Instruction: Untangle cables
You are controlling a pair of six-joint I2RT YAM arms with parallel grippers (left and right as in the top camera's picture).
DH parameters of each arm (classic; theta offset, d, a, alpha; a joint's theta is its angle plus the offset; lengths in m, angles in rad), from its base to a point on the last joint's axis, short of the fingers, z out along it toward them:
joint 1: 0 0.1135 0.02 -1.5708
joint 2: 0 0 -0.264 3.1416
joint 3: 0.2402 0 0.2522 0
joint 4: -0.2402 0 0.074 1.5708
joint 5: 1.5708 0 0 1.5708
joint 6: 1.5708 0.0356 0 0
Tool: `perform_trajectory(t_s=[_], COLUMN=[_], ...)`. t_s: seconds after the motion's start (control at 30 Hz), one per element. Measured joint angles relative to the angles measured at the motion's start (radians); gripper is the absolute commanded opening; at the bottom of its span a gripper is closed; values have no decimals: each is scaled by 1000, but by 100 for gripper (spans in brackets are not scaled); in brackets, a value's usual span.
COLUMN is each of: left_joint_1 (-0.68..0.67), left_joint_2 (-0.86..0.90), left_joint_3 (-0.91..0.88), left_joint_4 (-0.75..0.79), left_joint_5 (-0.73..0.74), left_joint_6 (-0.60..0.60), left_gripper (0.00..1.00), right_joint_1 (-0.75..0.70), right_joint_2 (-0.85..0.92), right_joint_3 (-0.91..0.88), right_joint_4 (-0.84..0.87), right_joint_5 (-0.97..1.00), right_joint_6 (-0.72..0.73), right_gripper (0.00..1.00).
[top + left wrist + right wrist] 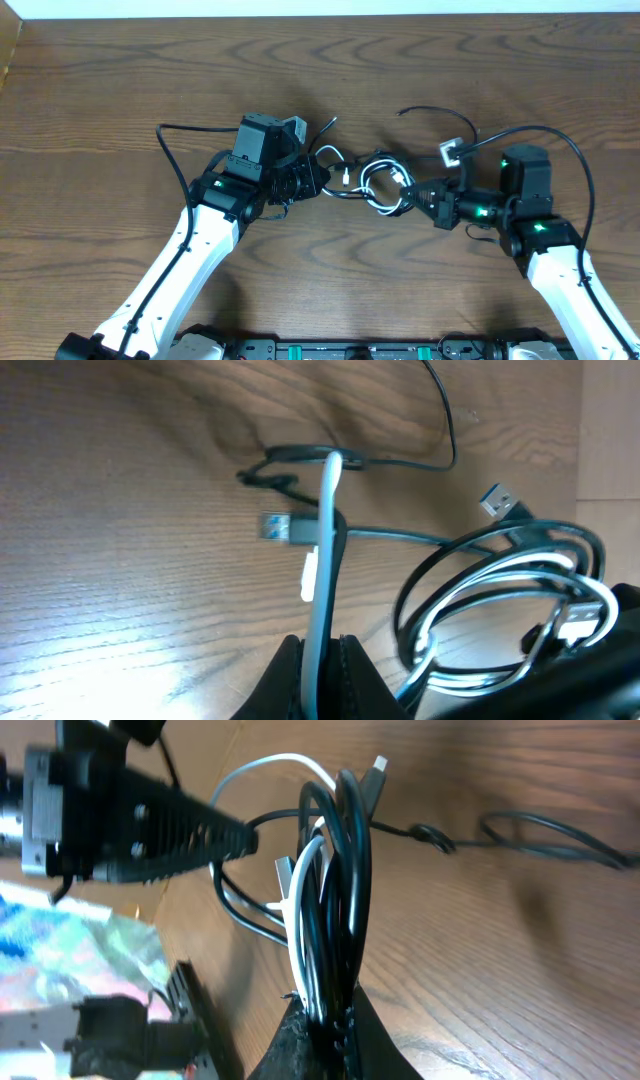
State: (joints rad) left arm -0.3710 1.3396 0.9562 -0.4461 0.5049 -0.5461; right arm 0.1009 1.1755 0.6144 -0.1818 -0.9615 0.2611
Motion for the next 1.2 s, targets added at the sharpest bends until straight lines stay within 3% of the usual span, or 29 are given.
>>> perform_trajectory(t_s=[0.17,0.33,0.43,0.47,0.53,0.77,1.03,1.2], left_joint_1=[-3,-6,-3,6,25,34,29,-6], left_joint_2=[0,0,0,0,0,0,0,0], left_joint_3=[0,0,0,0,0,0,0,0], left_joint_4=[-19,-60,-74,-82,-80,-79,-77,-76], left_joint_5=[-24,-40,-53,-72,-99,-115,19,82], left_joint_6=[0,-3,-3,0,0,-11,-42,-133], left_gripper=[8,9,71,81,90,92,92,92], right_joint_1=[-63,-166,-226,-248,-282,-242,-185,-145], right_joint_2=[0,0,0,0,0,0,0,0], right_joint_3=[0,0,0,0,0,2,2,2], right_joint_4=[10,74,74,69,36,-179,-242,-234], right_joint_5=[-5,-32,-32,-19,12,74,99,103], right_joint_6=[99,290,435,478,567,722,969,1137], right_gripper=[1,1,1,1,2,2,1,1])
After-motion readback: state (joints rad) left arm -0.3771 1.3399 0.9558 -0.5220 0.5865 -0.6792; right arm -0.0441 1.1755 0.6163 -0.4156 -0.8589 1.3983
